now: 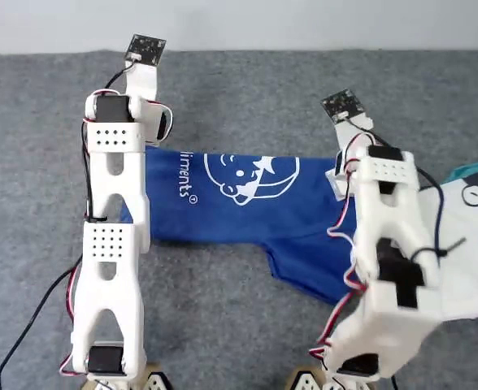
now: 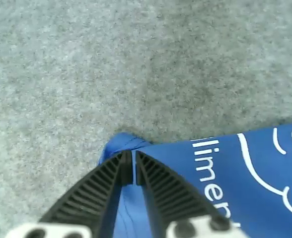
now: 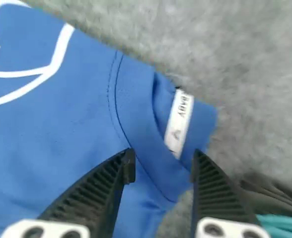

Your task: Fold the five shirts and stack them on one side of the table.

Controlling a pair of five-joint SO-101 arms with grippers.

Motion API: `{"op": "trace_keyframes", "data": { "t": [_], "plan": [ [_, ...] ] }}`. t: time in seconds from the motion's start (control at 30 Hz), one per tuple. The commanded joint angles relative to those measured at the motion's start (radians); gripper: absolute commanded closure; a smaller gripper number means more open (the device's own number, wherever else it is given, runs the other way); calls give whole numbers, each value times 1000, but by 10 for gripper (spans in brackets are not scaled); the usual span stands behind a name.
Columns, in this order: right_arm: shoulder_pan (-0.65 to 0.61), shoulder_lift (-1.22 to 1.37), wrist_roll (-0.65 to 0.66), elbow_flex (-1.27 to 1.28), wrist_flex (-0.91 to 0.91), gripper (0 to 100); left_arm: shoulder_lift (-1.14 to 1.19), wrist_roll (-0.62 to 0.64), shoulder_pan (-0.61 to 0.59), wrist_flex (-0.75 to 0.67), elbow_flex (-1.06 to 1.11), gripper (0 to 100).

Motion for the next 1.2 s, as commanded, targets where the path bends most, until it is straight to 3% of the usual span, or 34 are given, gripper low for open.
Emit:
{"op": "trace_keyframes", "data": {
  "t": [0.0,0.27,0.47,0.67,0.97,1.17],
  "plan": [
    [-10,105,-14,-117,25,798,-77,14,2,21,-62,985],
    [-12,320,-9,-236,85,812,-77,14,8,21,-62,985],
    [-4,334,-8,-285,171,995,-77,15,9,21,-62,985],
    [19,334,-8,-333,278,990,-77,17,5,21,-61,985],
    [214,332,-8,-454,280,989,-77,17,9,23,-61,985],
    [228,340,-8,-462,282,988,-83,17,6,23,-4,985]
  ]
}}
